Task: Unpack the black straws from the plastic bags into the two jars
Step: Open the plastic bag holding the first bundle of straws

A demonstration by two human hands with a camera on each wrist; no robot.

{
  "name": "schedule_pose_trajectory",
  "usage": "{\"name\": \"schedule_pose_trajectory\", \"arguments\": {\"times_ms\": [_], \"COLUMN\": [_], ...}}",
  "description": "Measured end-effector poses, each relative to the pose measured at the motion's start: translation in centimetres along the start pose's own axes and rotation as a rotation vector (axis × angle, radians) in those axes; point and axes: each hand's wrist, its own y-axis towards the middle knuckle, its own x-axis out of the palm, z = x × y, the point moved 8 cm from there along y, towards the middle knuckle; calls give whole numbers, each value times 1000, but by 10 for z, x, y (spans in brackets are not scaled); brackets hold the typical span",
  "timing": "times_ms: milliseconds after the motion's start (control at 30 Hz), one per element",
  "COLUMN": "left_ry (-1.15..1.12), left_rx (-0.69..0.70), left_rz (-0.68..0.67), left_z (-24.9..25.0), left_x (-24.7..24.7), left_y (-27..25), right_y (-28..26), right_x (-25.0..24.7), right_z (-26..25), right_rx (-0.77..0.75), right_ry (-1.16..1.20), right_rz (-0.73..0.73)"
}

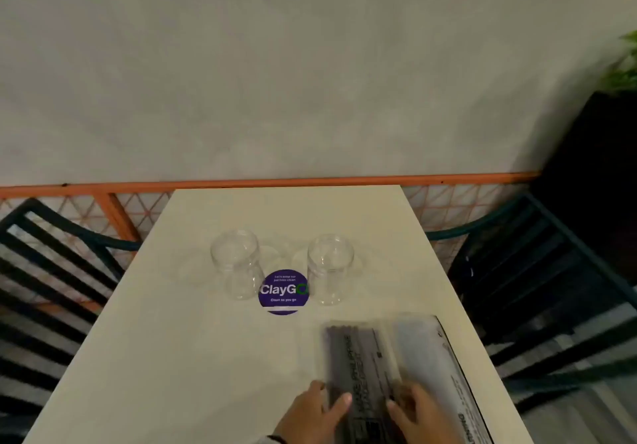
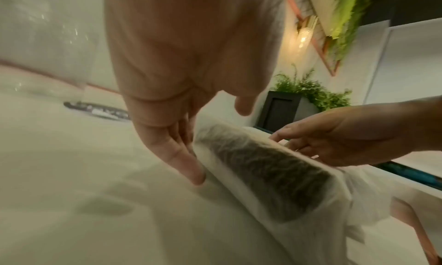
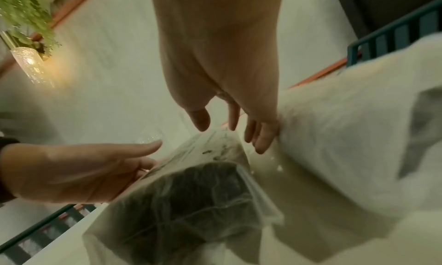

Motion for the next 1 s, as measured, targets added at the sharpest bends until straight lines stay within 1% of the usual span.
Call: {"name": "schedule_pose_trajectory", "arguments": {"times_ms": [33, 100, 167, 267, 367, 433, 500, 567, 600, 667, 700, 733, 767, 833, 867, 933, 1000], "left_ry": [-54, -141, -218, -354, -506, -604, -661, -711, -735, -827, -880, -915, -922, -890, -853, -698, -530], "left_rx": [-10, -26, -1, 39, 94, 128, 168, 196, 206, 230, 263, 308, 352, 415, 429, 450, 470], "left_rz": [-25, -66, -64, -78, -69, -53, 0, 99, 169, 360, 448, 514, 552, 569, 566, 557, 520], "left_z": [1, -2, -9, -10, -17, -20, -25, -30, -32, -38, -41, -41, -39, -34, -35, -36, -39], "left_x": [6, 18, 24, 24, 19, 13, 4, -14, -25, -56, -72, -87, -100, -119, -126, -139, -146], "left_y": [5, 14, 22, 10, 1, -12, -26, -41, -47, -66, -77, -87, -96, -107, -109, -111, -108], "right_y": [5, 11, 15, 15, 7, 5, 3, -2, -6, -17, -24, -31, -37, -48, -51, -55, -57], "right_x": [2, 8, 13, 17, 27, 34, 37, 39, 38, 35, 35, 34, 35, 39, 43, 57, 68], "right_z": [0, 1, -3, -11, -29, -42, -56, -75, -86, -109, -120, -129, -136, -148, -154, -162, -163], "right_rx": [20, 95, 118, 159, 123, 48, -45, -171, -243, -396, -475, -545, -612, -703, -736, -784, -822], "right_ry": [47, 137, 262, 452, 601, 598, 540, 407, 337, 210, 147, 84, 33, -47, -129, -374, -506], "right_rz": [9, -19, -68, -167, -343, -393, -380, -368, -357, -332, -308, -275, -241, -184, -160, -134, -104]}}
